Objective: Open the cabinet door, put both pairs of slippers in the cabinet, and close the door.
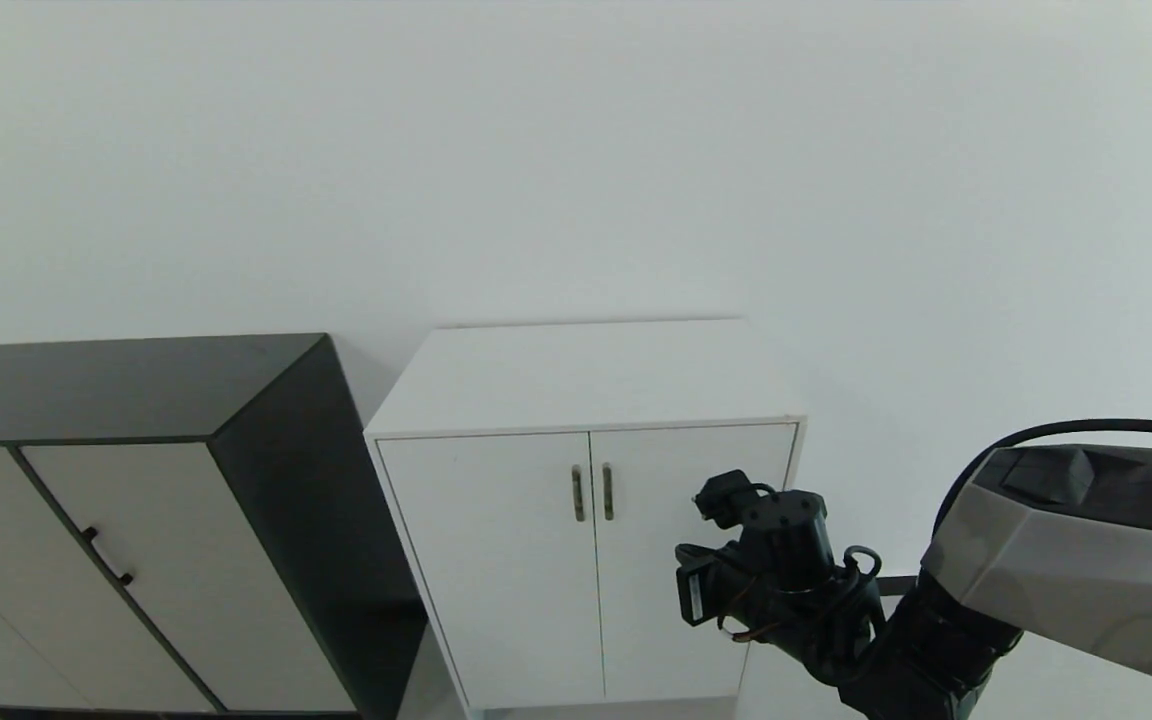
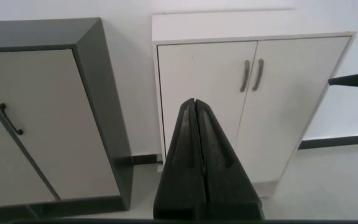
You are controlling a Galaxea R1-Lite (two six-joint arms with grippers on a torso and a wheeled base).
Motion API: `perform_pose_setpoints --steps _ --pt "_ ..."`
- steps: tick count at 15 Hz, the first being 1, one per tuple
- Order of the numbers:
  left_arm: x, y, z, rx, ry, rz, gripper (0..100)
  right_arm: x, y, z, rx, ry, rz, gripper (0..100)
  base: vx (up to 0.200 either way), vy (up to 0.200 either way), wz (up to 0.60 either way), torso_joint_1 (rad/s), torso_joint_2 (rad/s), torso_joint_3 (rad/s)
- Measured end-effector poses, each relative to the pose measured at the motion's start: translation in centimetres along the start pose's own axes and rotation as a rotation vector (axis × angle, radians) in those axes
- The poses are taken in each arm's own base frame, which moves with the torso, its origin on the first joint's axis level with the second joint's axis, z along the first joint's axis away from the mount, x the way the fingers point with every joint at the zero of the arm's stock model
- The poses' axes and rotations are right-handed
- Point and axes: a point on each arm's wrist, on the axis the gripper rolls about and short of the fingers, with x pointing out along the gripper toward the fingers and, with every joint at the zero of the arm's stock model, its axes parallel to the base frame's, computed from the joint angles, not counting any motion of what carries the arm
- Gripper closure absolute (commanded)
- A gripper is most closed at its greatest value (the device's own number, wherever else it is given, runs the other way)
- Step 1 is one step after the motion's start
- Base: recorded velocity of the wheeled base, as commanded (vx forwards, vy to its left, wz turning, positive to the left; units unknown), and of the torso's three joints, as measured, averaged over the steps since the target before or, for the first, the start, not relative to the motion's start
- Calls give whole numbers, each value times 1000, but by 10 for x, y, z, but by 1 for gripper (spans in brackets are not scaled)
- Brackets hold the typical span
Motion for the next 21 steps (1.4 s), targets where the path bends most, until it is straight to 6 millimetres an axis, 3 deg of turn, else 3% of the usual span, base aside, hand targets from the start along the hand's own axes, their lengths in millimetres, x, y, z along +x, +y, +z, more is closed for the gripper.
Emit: perform_pose_setpoints --steps 4,21 --pt "0 0 0 0 -1 -1 100 0 1 -3 -4 10 4 100 200 0 0 2 5 2" --pt "0 0 0 0 -1 0 100 26 -10 -2 15 -17 -29 100 0 0 0 0 0 0"
